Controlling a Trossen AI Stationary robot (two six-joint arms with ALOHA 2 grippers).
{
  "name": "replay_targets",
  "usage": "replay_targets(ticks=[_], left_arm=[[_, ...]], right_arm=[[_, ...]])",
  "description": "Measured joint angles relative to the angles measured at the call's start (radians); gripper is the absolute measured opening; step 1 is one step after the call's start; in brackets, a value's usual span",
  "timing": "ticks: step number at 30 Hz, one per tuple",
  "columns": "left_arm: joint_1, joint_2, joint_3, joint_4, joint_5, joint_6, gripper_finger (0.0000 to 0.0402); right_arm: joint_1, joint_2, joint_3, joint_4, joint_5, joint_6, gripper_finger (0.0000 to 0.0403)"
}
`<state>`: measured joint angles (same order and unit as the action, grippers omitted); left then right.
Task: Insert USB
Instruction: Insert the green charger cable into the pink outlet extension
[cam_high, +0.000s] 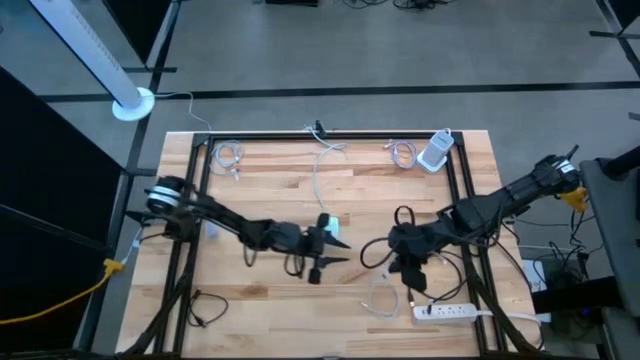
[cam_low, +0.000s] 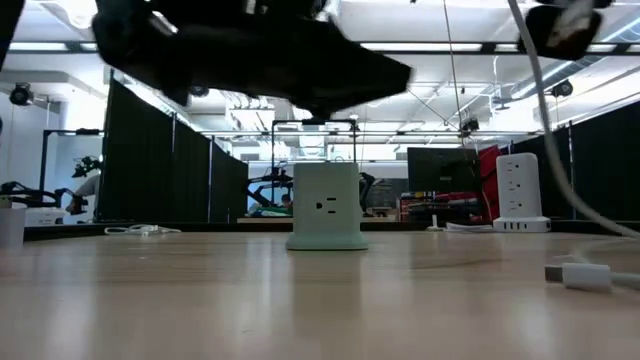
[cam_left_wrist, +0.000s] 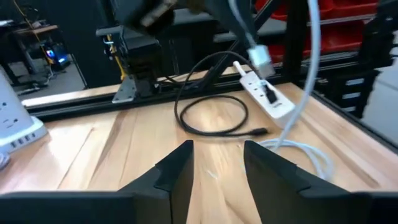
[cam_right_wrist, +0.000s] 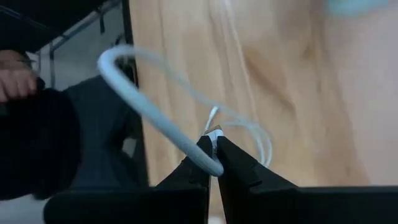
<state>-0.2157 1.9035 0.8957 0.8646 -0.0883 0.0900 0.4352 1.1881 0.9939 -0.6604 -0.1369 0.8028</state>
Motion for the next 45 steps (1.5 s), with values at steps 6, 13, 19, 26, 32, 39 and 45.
replay_targets(ticks=[6,13,19,26,32,39,45], left_arm=[[0.000,0.159,0.169,-0.048,0.030,0.037,0.0103],[0.000,0.217,0.253,-0.084,0.062,0.034,0.0104],[0.000,0.188,0.256,-0.143,0.061,0.040,0.0103],[-0.010,0.092,0.255,-0.394,-0.009,0.055,0.0102],[-0.057,-0.022,0.255,-0.552,-0.085,0.093,0.0102],[-0.146,-0.106,0.255,-0.514,-0.030,0.106,0.0102],[-0.186,-0.065,0.254,-0.241,0.136,0.083,0.0102]], right_arm=[[0.062,-0.001,0.000,-0.024,-0.061,0.138,0.0000],[0.139,0.020,0.000,-0.188,-0.133,0.324,0.0000],[0.177,0.089,0.000,-0.191,-0.173,0.358,0.0000],[0.178,0.246,-0.001,-0.192,-0.308,0.341,0.0000],[0.199,0.295,0.029,-0.198,-0.303,0.315,0.0000],[0.247,0.224,0.085,-0.219,-0.095,0.285,0.0000],[0.339,0.117,0.116,-0.354,0.152,0.332,0.0000]])
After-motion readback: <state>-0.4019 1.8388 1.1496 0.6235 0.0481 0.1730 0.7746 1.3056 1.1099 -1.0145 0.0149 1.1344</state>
